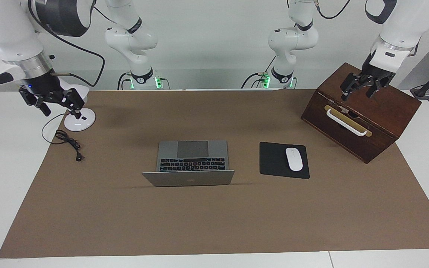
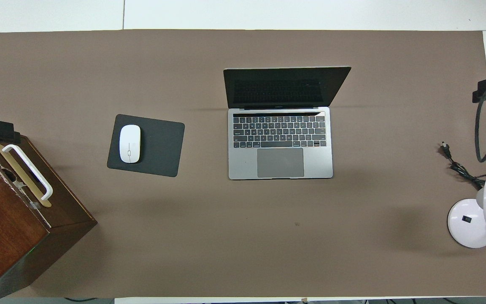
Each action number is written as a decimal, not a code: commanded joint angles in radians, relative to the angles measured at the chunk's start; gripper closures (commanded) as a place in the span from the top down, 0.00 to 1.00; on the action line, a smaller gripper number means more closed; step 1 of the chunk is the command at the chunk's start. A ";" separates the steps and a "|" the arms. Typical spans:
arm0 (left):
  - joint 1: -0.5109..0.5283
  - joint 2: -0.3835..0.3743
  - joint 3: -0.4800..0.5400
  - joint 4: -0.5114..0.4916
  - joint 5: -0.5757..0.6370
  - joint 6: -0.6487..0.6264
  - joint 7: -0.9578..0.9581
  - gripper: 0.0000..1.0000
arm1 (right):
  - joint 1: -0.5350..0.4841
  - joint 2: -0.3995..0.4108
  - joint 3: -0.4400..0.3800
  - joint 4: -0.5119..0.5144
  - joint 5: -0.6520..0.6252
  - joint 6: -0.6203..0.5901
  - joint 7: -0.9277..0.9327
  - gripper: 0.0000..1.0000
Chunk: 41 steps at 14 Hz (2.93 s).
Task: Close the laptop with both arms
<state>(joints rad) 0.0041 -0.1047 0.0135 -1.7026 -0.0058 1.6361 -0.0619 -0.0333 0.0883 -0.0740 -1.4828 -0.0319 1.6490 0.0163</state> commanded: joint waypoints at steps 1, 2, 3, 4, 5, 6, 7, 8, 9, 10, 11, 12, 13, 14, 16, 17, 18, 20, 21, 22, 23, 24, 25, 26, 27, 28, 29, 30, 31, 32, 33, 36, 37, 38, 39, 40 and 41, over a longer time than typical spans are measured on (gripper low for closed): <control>-0.006 0.005 0.002 0.012 0.003 -0.010 -0.003 1.00 | -0.007 -0.021 0.002 -0.030 0.007 0.028 -0.015 1.00; -0.006 0.005 0.002 0.012 0.003 -0.010 -0.003 1.00 | -0.005 -0.021 0.003 -0.030 0.009 0.028 -0.013 1.00; -0.006 0.005 0.002 0.012 0.003 -0.010 -0.003 1.00 | -0.005 -0.021 0.003 -0.031 0.009 0.028 -0.015 1.00; -0.006 0.005 0.002 0.012 0.003 -0.009 -0.004 1.00 | -0.005 -0.021 0.003 -0.030 0.009 0.028 -0.018 1.00; -0.006 0.005 0.002 0.012 0.003 -0.009 -0.004 1.00 | -0.008 -0.019 0.003 -0.028 0.009 0.028 -0.033 1.00; -0.006 0.005 0.002 0.012 0.003 -0.009 -0.004 1.00 | -0.010 -0.019 0.003 -0.028 0.009 0.028 -0.050 1.00; -0.006 0.005 0.002 0.012 0.003 -0.009 -0.004 1.00 | -0.008 -0.019 0.002 -0.030 0.009 0.028 -0.050 1.00; -0.006 0.005 0.002 0.012 0.003 -0.007 -0.004 1.00 | -0.008 -0.019 0.003 -0.030 0.009 0.028 -0.050 1.00; -0.006 0.005 0.002 0.012 0.003 -0.007 -0.004 1.00 | -0.008 -0.021 0.003 -0.030 0.009 0.028 -0.049 1.00; -0.006 0.005 0.002 0.011 0.003 -0.007 -0.004 1.00 | -0.008 -0.021 0.003 -0.031 0.009 0.028 -0.049 1.00; -0.007 0.005 0.002 0.011 0.003 -0.007 -0.004 1.00 | -0.008 -0.021 0.002 -0.031 0.009 0.028 -0.049 1.00; -0.006 0.005 0.002 0.011 0.003 -0.007 -0.004 1.00 | -0.007 -0.021 0.002 -0.033 0.009 0.026 -0.050 1.00; -0.006 0.005 0.002 0.011 0.003 -0.007 -0.004 1.00 | -0.007 -0.021 0.002 -0.034 0.007 0.026 -0.049 1.00; -0.007 0.005 0.002 0.011 0.003 -0.007 -0.004 1.00 | -0.008 -0.021 0.002 -0.034 0.006 0.026 -0.050 1.00; -0.007 0.005 0.002 0.012 0.003 -0.007 -0.004 1.00 | -0.008 -0.019 0.002 -0.036 0.004 0.026 -0.052 1.00; -0.007 0.005 0.002 0.012 0.003 -0.007 -0.004 1.00 | -0.008 -0.018 0.002 -0.037 0.003 0.026 -0.050 1.00; -0.007 0.005 0.002 0.012 0.003 -0.007 -0.004 1.00 | -0.007 -0.018 0.002 -0.043 0.003 0.026 -0.052 1.00; -0.007 0.005 0.002 0.011 0.003 -0.007 -0.004 1.00 | -0.008 -0.015 0.002 -0.047 0.003 0.028 -0.052 1.00; -0.007 0.005 0.002 0.011 0.003 -0.007 -0.004 1.00 | -0.008 -0.013 0.002 -0.047 0.003 0.026 -0.052 1.00; -0.007 0.005 0.002 0.011 0.003 -0.007 -0.003 1.00 | -0.008 -0.013 0.002 -0.047 0.004 0.026 -0.052 0.99; -0.007 0.005 0.002 0.011 0.003 -0.007 -0.004 1.00 | -0.010 -0.013 0.002 -0.047 0.004 0.025 -0.052 0.99; -0.007 0.005 0.002 0.011 0.003 -0.007 -0.004 1.00 | -0.010 -0.012 0.002 -0.045 0.004 0.025 -0.053 0.97; -0.007 0.005 0.002 0.011 0.003 -0.007 -0.004 1.00 | -0.013 -0.010 0.002 -0.044 0.004 0.025 -0.053 0.92; -0.007 0.005 0.002 0.011 0.003 -0.007 -0.004 1.00 | -0.014 -0.007 0.002 -0.040 0.004 0.026 -0.053 0.88; -0.007 0.005 0.002 0.011 0.003 -0.007 -0.004 1.00 | -0.025 0.002 0.002 -0.034 0.003 0.034 -0.053 0.86; -0.007 0.005 0.002 0.011 0.003 -0.005 -0.004 1.00 | -0.033 0.008 0.002 -0.033 0.000 0.052 -0.055 0.81; -0.007 0.005 0.002 0.011 0.003 -0.007 -0.004 1.00 | -0.039 0.024 0.003 -0.028 0.001 0.070 -0.059 0.76; -0.007 0.005 0.002 0.011 0.003 -0.005 -0.003 1.00 | -0.043 0.037 0.003 -0.016 0.003 0.083 -0.059 0.66; -0.007 0.005 0.002 0.009 0.003 -0.005 -0.003 1.00 | -0.043 0.051 0.003 -0.014 0.001 0.094 -0.059 0.56; -0.007 0.005 0.002 0.006 0.003 -0.005 -0.003 1.00 | -0.045 0.068 0.003 -0.005 0.001 0.109 -0.059 0.47; -0.006 0.005 0.002 0.005 0.003 -0.002 -0.001 1.00 | -0.046 0.079 0.002 -0.004 -0.008 0.138 -0.059 0.35; -0.012 0.005 -0.001 0.005 0.007 0.002 0.004 1.00 | -0.050 0.123 0.002 -0.004 -0.026 0.213 -0.074 0.00; -0.012 0.005 -0.003 0.003 0.010 0.004 0.004 1.00 | -0.050 0.140 0.002 0.005 -0.037 0.219 -0.088 0.00; -0.012 0.005 -0.004 0.001 0.010 0.004 0.005 1.00 | -0.050 0.155 0.002 0.028 -0.039 0.226 -0.093 0.00; -0.009 0.003 -0.004 0.001 0.010 0.001 0.007 1.00 | -0.050 0.163 0.002 0.035 -0.040 0.238 -0.093 0.00; -0.009 0.002 -0.004 -0.005 0.010 0.002 0.007 1.00 | -0.050 0.166 0.002 0.035 -0.043 0.259 -0.093 0.00; -0.009 -0.001 -0.004 -0.009 0.010 0.005 0.011 1.00 | -0.050 0.169 0.002 0.033 -0.043 0.273 -0.091 0.00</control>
<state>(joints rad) 0.0030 -0.1031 0.0052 -1.7046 -0.0058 1.6365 -0.0595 -0.0725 0.2395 -0.0749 -1.4786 -0.0647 1.9038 -0.0448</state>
